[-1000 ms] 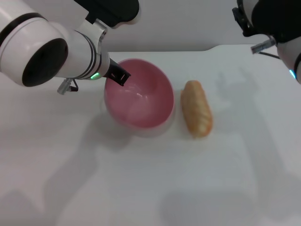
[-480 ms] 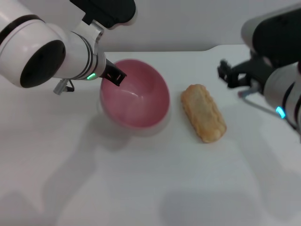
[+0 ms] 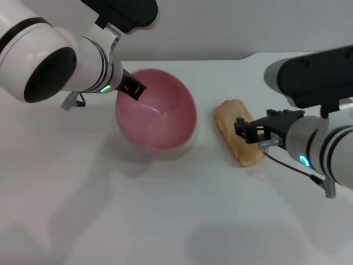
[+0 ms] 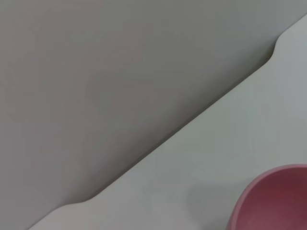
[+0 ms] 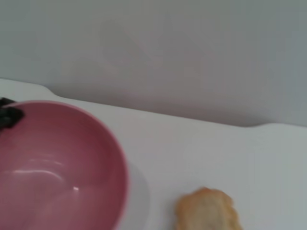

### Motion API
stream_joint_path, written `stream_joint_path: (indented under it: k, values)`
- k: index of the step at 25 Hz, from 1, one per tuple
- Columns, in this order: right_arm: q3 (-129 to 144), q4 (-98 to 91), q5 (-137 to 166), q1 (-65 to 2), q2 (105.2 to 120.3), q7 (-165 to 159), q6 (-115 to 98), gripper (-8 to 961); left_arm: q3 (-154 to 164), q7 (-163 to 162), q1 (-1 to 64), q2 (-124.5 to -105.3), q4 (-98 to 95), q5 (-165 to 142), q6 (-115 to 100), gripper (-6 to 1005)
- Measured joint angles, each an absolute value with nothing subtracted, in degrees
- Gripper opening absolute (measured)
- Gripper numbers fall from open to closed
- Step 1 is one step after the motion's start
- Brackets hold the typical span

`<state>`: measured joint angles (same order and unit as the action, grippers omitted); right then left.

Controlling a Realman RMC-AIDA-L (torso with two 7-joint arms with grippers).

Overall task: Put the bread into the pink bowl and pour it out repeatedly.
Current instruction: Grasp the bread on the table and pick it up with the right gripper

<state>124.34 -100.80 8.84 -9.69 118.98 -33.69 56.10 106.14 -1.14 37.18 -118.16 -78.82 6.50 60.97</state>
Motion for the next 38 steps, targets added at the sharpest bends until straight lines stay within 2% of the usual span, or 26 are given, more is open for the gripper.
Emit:
stream_joint_path:
  k: [14,38]
  values:
    - [120.94,-93.77,8.00,-9.76,118.92,-35.33,53.74,598,106.14,0.05,37.24,-118.12,-78.66,6.51,61.50,63]
    - [117.78,-75.63,-2.40,-19.68,118.95,-35.19,46.85,568,106.15,0.35,37.61,-118.13,-78.66,6.51,61.20,70]
